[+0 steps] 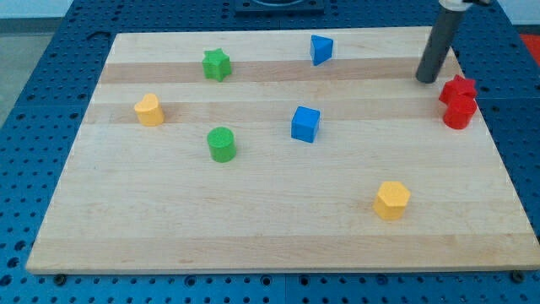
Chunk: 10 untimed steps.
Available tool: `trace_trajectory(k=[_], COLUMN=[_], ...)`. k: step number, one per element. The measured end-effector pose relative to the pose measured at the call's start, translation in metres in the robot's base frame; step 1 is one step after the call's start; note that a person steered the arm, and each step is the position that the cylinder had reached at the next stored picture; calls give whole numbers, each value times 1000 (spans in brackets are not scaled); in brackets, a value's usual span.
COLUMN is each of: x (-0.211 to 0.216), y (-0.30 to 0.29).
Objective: Move your arm closer to the green star
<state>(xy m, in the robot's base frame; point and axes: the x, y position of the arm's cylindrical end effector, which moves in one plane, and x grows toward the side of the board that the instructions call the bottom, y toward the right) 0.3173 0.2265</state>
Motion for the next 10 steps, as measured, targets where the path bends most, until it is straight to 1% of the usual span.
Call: trace_trajectory(k=[2,4,6,8,9,10], x=[0,0,0,7,7,7], y=[-1,-22,-66,-97,-111,-112])
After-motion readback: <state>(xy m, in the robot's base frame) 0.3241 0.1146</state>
